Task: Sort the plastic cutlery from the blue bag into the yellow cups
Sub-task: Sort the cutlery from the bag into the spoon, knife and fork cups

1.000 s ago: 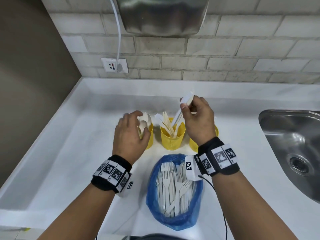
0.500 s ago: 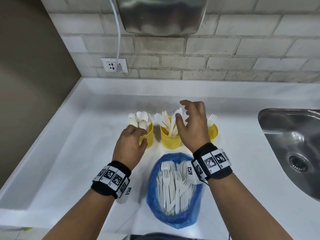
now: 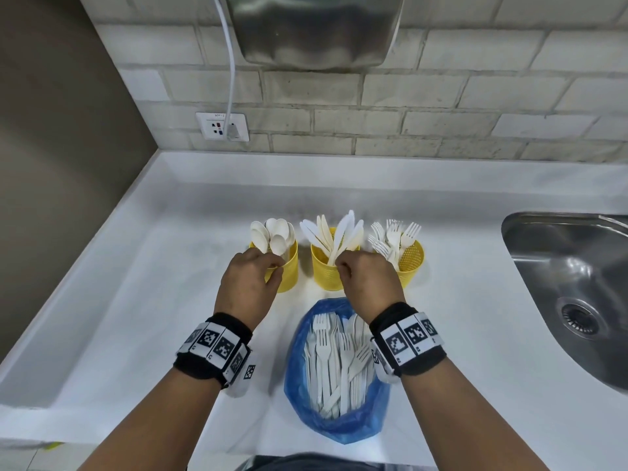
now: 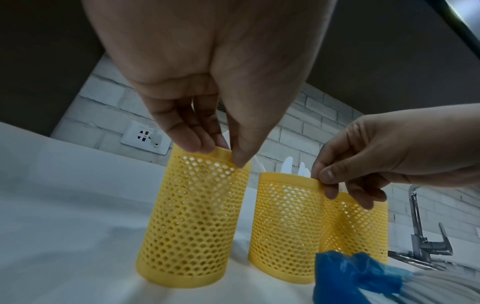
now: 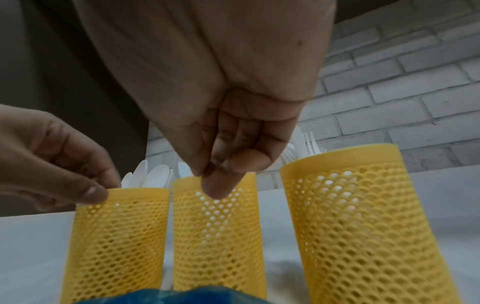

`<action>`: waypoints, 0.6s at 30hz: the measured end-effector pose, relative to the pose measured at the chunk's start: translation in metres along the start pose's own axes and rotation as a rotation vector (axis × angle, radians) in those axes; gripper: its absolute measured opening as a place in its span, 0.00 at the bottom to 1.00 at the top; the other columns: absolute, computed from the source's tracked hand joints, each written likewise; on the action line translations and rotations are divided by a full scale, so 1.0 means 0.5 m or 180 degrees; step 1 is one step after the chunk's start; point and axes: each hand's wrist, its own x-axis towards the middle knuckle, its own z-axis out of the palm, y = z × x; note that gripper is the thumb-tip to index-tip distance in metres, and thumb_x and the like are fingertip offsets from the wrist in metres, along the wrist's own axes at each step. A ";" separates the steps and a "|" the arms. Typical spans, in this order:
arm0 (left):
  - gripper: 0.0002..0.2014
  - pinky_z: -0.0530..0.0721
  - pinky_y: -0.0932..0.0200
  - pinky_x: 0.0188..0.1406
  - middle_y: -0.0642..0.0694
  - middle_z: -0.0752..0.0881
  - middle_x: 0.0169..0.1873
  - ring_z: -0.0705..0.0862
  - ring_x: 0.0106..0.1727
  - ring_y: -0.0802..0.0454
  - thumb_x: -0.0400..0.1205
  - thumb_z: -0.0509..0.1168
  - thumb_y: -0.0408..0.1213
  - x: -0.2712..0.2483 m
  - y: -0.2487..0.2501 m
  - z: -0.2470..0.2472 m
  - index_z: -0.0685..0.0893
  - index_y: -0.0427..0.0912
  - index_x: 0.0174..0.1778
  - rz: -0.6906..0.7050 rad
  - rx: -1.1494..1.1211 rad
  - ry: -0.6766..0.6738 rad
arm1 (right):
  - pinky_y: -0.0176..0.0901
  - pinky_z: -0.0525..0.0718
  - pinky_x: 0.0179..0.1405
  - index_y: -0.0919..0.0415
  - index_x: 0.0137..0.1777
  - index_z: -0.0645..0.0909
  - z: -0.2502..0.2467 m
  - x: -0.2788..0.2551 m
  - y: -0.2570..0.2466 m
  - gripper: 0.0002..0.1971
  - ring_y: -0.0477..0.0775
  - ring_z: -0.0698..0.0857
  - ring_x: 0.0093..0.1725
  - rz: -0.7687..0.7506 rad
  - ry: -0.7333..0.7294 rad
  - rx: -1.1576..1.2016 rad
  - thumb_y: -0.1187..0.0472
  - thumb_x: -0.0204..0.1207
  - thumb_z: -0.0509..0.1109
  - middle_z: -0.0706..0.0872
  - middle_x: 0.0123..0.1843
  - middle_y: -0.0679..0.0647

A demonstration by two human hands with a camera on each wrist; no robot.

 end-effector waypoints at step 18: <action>0.07 0.82 0.52 0.46 0.46 0.90 0.45 0.83 0.45 0.42 0.80 0.75 0.34 -0.008 0.002 -0.012 0.93 0.47 0.51 0.0024 0.0146 -0.0012 | 0.44 0.72 0.34 0.61 0.43 0.84 -0.001 0.002 -0.020 0.09 0.61 0.85 0.38 -0.0089 0.0056 -0.0289 0.70 0.82 0.65 0.86 0.38 0.57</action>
